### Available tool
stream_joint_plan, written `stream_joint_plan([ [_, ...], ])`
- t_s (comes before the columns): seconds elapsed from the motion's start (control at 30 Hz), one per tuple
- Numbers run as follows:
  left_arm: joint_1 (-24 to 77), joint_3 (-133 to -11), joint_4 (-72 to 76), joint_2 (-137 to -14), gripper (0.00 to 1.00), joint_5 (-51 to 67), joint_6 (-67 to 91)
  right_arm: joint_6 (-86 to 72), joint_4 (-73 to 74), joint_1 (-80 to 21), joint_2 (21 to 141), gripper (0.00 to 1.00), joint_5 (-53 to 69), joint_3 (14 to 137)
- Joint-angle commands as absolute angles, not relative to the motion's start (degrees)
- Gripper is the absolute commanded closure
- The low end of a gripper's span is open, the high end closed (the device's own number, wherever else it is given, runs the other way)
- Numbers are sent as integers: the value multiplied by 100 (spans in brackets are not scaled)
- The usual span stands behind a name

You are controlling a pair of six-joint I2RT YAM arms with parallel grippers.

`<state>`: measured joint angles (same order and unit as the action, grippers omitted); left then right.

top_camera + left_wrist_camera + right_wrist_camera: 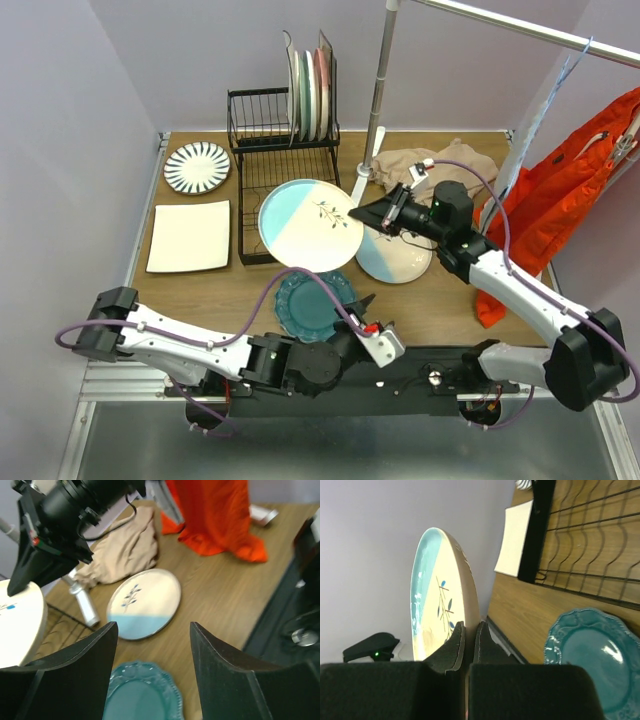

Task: Unload the plates from the dish rack
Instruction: Place the plate at the center of the board.

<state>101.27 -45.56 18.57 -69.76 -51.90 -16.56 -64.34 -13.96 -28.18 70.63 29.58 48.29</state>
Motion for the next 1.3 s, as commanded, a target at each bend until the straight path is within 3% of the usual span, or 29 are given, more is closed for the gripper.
stream_joint_plan([
  [0.0,10099,-5280,1153,-6513,30,-4421,-476,-6346,-1399,-2655,6461,99,2014,4606],
  [0.23,9037,-5853,573,-5995,30,-2859,-26,-6153,-880,-2347,5810,99,1258,4166],
  [0.7,5539,-6855,-264,-5880,27,-1117,122,-5687,570,-1925,4694,99,-527,3630],
  [0.87,4493,-6549,-35,-5696,27,-870,246,-5643,615,-1863,4614,99,-747,3454],
  [1.27,4324,-5783,325,-5326,27,-1450,-202,-5731,624,-1855,4421,99,-1406,3234],
])
